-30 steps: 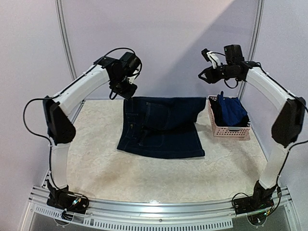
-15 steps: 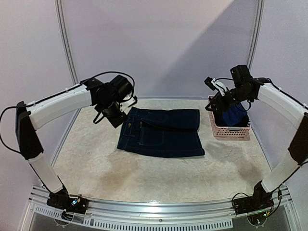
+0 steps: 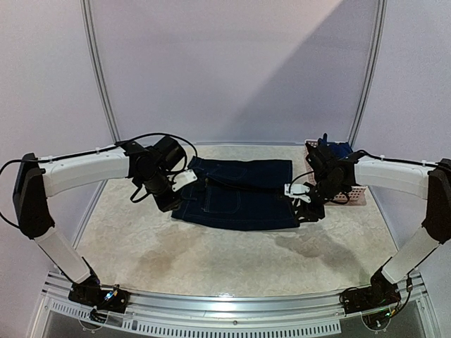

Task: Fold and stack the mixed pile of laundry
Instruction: Flatten out the crumpled shorts at the center of the board, then pick up the flattened shorts from the center of the board.

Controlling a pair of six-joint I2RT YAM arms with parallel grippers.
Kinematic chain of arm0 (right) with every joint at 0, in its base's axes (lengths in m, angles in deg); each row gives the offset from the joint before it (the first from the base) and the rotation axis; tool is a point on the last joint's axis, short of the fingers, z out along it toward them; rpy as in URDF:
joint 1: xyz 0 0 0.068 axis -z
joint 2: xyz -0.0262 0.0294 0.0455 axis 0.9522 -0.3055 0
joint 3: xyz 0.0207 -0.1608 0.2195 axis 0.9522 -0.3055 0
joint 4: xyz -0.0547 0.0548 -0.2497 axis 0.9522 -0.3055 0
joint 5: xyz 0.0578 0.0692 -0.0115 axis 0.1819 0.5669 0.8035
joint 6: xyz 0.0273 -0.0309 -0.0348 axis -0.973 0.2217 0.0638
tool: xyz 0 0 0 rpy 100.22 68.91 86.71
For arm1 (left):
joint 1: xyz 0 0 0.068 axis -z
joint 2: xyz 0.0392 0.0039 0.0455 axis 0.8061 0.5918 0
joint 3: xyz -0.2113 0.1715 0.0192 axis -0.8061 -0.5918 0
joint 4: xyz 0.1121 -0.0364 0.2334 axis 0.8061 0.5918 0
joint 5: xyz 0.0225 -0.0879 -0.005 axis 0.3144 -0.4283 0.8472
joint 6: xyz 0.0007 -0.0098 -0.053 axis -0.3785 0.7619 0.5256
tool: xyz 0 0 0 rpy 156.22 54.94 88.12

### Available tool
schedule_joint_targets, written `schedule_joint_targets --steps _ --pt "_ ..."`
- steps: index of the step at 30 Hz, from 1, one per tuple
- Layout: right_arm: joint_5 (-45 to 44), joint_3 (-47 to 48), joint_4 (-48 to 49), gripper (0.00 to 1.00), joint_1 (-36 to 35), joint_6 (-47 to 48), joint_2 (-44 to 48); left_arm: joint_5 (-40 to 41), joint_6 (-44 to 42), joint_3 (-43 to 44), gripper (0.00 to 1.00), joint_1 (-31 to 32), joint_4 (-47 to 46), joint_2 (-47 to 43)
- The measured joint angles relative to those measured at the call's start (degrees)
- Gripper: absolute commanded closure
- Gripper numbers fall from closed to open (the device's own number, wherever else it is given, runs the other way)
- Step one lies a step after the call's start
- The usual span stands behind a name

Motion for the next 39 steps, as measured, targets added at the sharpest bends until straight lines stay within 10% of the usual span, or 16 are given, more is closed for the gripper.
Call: schedule_joint_targets --steps 12,21,39 --pt "-5.3 0.0 3.4 0.48 -1.7 1.4 -7.6 -0.8 0.3 -5.4 0.47 -1.2 -5.6 -1.1" --pt "-10.8 -1.6 6.1 0.98 -3.9 1.6 -9.1 -0.7 0.0 -6.0 0.49 -1.2 -7.7 -1.1" --pt "-12.6 -18.6 2.2 0.99 -6.4 6.5 15.9 2.8 -10.0 -14.1 0.54 8.9 -13.1 -1.6"
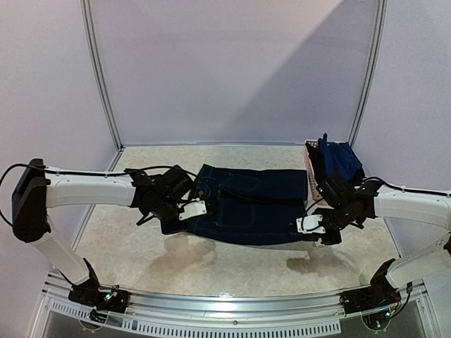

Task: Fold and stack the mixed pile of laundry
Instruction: Pick up the flattened shorts from the center of the board.

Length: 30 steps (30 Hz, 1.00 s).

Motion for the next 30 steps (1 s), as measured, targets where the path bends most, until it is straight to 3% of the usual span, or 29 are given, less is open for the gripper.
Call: schedule_joint_targets --steps 10,15,18,21,24,27,28,30 --pt "-0.9 -3.3 2.2 0.98 0.0 -0.2 -1.9 3.0 -2.1 3.3 0.58 2.1 -0.2 11.1" --pt "-0.9 -3.5 2.9 0.96 0.0 -0.7 -2.2 3.8 -3.4 5.2 0.75 2.1 -0.5 13.3" --pt "-0.9 -3.7 3.0 0.81 0.0 -1.0 -2.3 4.2 -3.8 5.4 0.89 2.3 -0.4 14.1" --pt "-0.7 -3.8 2.8 0.62 0.0 -1.0 -3.0 5.5 -3.5 5.5 0.96 2.8 0.1 14.1" --pt "-0.6 -4.7 2.8 0.57 0.0 -1.1 -4.0 7.0 -2.1 5.6 0.99 3.4 0.8 13.9" --pt "-0.4 -5.8 2.6 0.58 0.0 -0.9 -4.8 7.7 -0.4 5.6 1.0 4.1 1.8 13.4" --pt "-0.3 -5.8 2.8 0.62 0.0 -0.9 -4.9 7.9 0.2 5.6 1.0 4.3 2.3 13.0" --pt "-0.2 -5.7 3.3 0.81 0.0 -0.9 -5.2 8.2 1.5 5.5 1.0 4.6 3.1 11.9"
